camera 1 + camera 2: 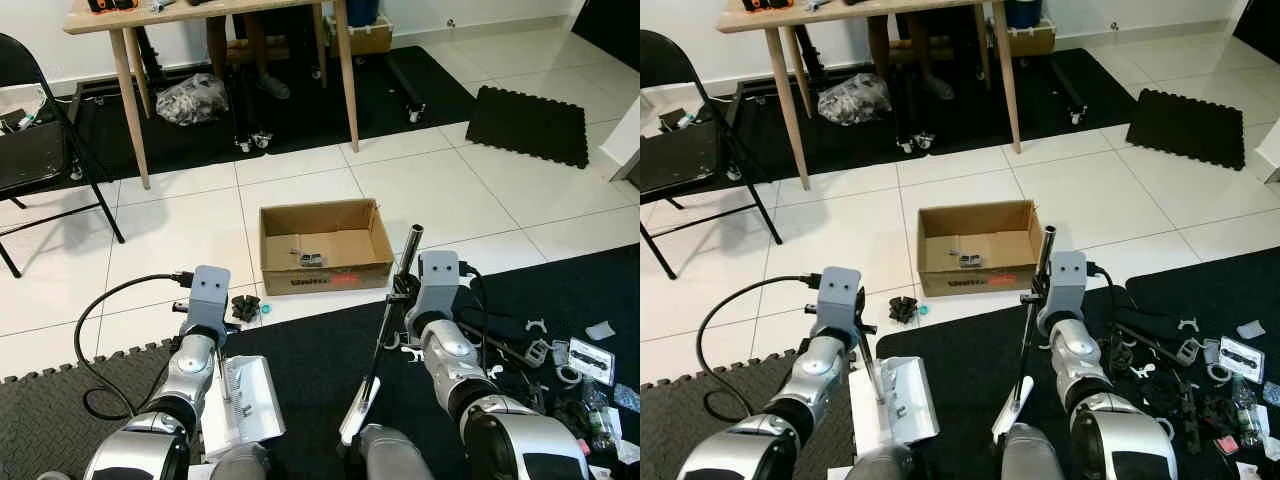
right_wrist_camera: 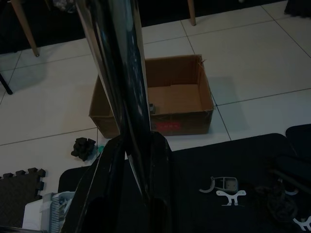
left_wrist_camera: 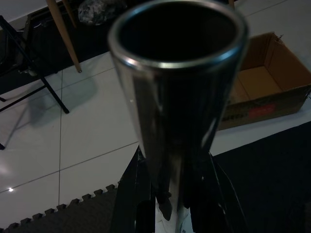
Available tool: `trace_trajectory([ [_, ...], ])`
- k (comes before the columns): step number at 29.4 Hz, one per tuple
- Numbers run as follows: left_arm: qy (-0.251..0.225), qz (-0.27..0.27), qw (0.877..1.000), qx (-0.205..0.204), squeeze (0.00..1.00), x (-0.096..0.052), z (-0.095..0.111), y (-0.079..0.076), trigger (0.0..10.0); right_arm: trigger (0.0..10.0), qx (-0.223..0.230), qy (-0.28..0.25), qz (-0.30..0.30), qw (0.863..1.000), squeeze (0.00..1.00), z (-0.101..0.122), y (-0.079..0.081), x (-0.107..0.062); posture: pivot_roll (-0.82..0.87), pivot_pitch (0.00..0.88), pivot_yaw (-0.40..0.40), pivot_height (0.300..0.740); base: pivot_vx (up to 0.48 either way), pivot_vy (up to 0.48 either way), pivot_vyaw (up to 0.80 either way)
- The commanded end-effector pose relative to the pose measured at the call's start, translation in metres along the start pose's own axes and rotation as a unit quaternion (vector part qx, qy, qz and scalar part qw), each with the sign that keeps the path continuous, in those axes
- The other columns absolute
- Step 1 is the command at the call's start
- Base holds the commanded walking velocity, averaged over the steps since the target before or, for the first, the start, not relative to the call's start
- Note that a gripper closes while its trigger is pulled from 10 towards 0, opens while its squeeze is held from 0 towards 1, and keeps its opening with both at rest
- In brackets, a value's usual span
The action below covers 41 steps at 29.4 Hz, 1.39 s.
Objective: Sweep floor
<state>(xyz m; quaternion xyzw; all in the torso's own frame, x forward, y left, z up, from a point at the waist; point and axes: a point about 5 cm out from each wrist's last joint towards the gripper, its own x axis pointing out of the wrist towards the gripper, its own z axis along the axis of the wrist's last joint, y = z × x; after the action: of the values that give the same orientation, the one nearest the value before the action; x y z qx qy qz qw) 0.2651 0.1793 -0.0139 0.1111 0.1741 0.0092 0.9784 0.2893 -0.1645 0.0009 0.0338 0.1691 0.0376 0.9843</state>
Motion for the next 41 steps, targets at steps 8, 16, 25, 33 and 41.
trace_trajectory([
  [8,0.069,0.028,0.997,0.029,0.00,-0.0107,-0.0268,0.0134,10.0,10.0,0.002,0.026,-0.003,1.000,0.00,-0.0107,0.0002,-0.0037,-0.02,0.002,0.044,0.740,0.000,0.000,0.00],
  [16,0.069,0.028,0.997,0.029,0.00,-0.0104,-0.0265,0.0132,10.0,10.0,0.002,0.027,-0.003,1.000,0.00,-0.0104,0.0002,-0.0035,-0.02,0.000,0.043,0.740,0.000,0.000,0.00],
  [25,0.069,0.029,0.997,0.030,0.00,-0.0104,-0.0264,0.0133,10.0,10.0,0.002,0.027,-0.003,1.000,0.00,-0.0104,0.0004,-0.0035,-0.02,0.000,0.043,0.740,0.000,0.000,0.00],
  [33,0.069,0.029,0.997,0.030,0.00,-0.0105,-0.0266,0.0132,10.0,10.0,0.002,0.027,-0.003,1.000,0.00,-0.0107,0.0003,-0.0036,-0.02,0.001,0.042,0.740,0.000,0.000,0.00],
  [41,0.069,0.029,0.997,0.029,0.00,-0.0105,-0.0266,0.0130,10.0,10.0,0.002,0.028,-0.003,1.000,0.00,-0.0109,0.0002,-0.0037,-0.02,0.001,0.042,0.740,0.000,0.000,0.00],
])
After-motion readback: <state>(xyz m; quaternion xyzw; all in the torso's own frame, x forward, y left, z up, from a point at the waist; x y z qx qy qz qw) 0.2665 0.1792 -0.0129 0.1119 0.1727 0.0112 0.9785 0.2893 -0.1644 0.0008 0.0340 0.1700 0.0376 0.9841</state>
